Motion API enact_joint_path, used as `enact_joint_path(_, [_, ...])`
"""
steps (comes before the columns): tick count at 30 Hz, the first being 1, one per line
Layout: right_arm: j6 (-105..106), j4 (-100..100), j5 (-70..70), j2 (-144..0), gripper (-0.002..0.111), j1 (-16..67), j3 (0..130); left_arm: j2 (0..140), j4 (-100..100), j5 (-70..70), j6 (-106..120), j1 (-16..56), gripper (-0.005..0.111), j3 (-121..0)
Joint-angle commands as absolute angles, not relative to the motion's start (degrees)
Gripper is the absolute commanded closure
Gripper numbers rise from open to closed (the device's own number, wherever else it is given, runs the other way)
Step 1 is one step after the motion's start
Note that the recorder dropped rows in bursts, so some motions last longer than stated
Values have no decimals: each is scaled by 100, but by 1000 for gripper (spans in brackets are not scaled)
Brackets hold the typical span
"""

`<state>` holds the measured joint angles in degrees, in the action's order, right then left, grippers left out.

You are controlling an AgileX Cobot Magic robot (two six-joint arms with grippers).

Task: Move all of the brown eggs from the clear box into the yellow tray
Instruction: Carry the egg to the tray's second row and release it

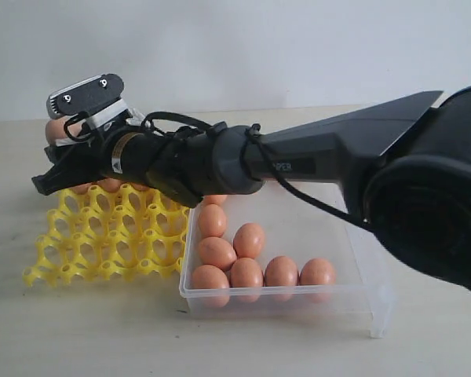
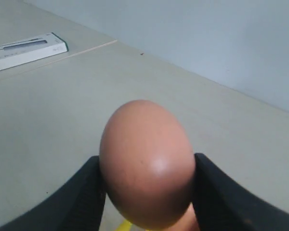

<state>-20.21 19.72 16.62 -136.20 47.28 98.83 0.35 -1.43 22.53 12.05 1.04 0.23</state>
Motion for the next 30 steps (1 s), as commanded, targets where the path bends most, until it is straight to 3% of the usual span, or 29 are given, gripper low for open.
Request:
enact_joint_path(1, [-2768, 2737, 1950, -13924, 108, 4763, 10156, 0, -143, 2227, 1177, 115, 107, 0])
enact_joint_path(13, [-3066, 3056, 2407, -14345, 108, 4763, 10216, 0, -143, 2227, 1177, 115, 107, 0])
enact_joint_path(21, [-3066, 3056, 2525, -14547, 97, 4763, 10308, 0, -143, 2227, 1162, 115, 107, 0])
enact_joint_path(30, [-3065, 3070, 2415, -14620, 97, 4751, 10492, 0, -143, 2227, 1174, 115, 107, 0])
